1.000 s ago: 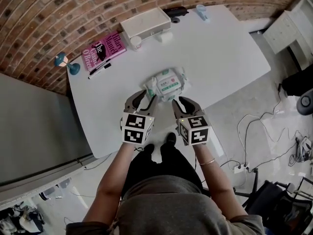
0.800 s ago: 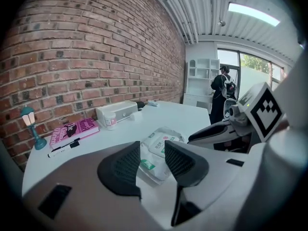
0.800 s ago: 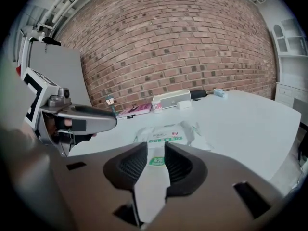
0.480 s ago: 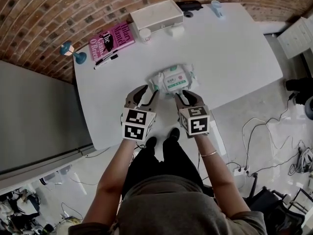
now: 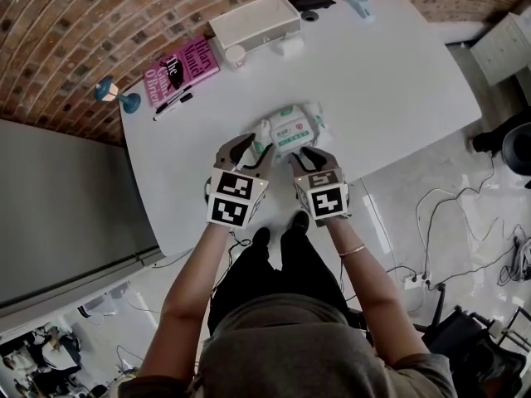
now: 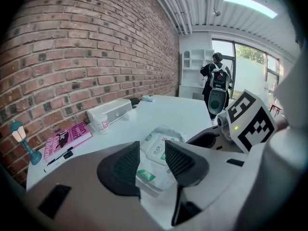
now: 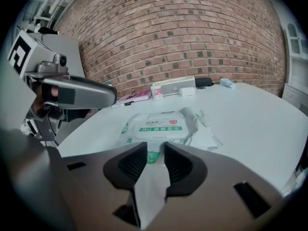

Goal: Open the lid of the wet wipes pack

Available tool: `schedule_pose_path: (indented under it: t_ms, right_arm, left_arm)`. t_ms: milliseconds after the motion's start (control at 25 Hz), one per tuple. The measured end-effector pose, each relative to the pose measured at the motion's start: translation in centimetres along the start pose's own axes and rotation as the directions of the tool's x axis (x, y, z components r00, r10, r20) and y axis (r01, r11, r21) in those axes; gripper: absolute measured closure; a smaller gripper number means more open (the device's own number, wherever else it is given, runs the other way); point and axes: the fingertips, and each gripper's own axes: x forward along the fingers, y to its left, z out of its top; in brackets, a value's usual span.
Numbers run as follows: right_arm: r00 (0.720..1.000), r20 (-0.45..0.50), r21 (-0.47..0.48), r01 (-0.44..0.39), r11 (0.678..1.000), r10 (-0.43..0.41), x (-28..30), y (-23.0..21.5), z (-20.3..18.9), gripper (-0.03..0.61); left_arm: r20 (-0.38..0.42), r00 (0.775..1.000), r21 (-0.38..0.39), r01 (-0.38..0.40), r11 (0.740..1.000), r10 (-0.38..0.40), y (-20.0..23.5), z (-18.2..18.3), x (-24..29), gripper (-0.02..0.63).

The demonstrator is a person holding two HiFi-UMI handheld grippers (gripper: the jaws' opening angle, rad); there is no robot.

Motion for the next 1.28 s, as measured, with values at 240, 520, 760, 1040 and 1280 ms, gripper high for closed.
schedule_pose_path:
  t_ms: [240,520,760,1040,1280]
  right_arm:
    - [1.000,0.022,0.009,-0.002,1.000,0.002,0.2,-0.1,-0.2,0.469]
    - [0.999,0.039,0.023,-0.016,1.000,0.015,0.1,-0.1,-0.5,0.480]
    - [0.998,0.066,0.019,-0.017,1.000,0.016,0.1,0.0,-0.6,0.483]
    - [0.997,0.083,0.000,0.003,1.000,-0.003,0.1,0.0,-0.7,0.486]
    - [0.995,0.083,-0.034,0.050,0.998,-0.047,0.1,-0.2,-0.8,0.502]
  left_arm:
    - [-0.091,0.991,0.108,0.106,0.989,-0.096,-2.0,0.3,1.7,0.454]
    - [-0.243,0.959,0.242,0.208,0.948,-0.149,-4.1,-0.3,3.9,0.454]
    - [-0.350,0.931,0.409,0.253,0.877,-0.106,-5.5,-1.0,5.7,0.454]
    - [-0.450,0.888,0.462,0.327,0.824,-0.100,-6.1,-2.1,7.1,0.454]
    - [-0.483,0.871,0.489,0.355,0.797,-0.091,-6.4,-2.5,7.9,0.454]
